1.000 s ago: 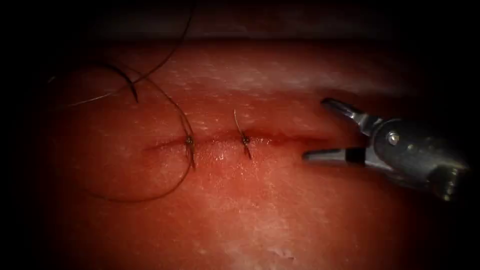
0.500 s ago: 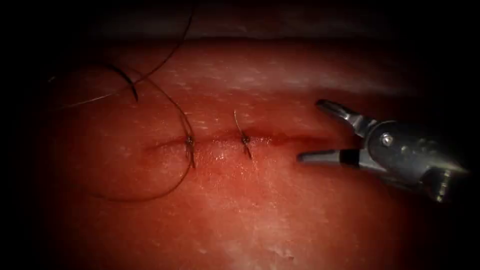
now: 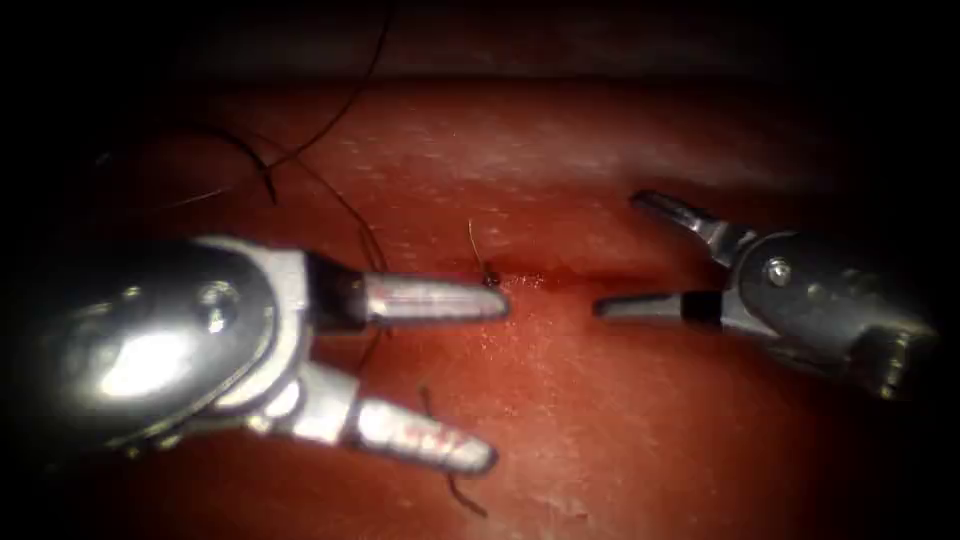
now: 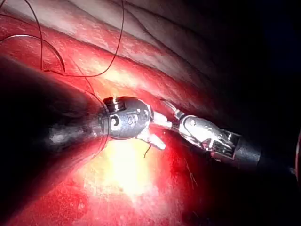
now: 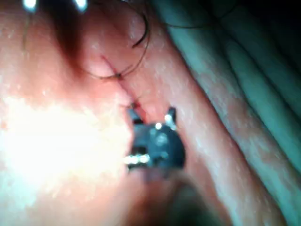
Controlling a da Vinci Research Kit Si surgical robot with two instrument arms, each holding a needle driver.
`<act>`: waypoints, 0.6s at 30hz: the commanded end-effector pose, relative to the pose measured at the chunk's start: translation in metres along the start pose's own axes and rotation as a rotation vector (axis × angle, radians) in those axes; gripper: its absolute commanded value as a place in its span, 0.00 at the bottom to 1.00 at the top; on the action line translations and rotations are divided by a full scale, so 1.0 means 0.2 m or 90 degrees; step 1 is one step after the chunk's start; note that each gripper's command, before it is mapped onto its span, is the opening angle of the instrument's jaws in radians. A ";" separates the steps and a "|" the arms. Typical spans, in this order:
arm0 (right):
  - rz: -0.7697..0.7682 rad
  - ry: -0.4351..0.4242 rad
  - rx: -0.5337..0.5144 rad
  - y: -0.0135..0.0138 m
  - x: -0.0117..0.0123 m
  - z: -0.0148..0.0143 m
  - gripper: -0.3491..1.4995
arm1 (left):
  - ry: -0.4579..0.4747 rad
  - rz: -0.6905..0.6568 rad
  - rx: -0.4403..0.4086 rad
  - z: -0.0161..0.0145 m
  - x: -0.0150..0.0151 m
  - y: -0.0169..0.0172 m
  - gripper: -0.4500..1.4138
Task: Wound Closure
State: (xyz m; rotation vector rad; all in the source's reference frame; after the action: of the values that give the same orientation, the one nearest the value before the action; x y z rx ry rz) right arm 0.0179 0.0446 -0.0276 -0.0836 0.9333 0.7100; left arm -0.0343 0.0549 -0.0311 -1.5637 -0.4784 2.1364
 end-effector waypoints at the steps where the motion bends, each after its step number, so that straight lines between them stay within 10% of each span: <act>1: 0.001 0.004 0.002 -0.001 0.001 0.004 0.99 | 0.000 0.004 0.006 0.004 -0.004 -0.004 0.57; 18: 0.000 0.013 0.127 -0.017 0.005 0.006 0.87 | -0.010 -0.020 0.032 -0.010 -0.036 -0.019 0.57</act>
State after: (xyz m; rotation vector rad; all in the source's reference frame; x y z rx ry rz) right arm 0.0203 0.0429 -0.0289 0.0845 1.0178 0.6154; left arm -0.0295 0.0536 -0.0248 -1.5055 -0.4733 2.1180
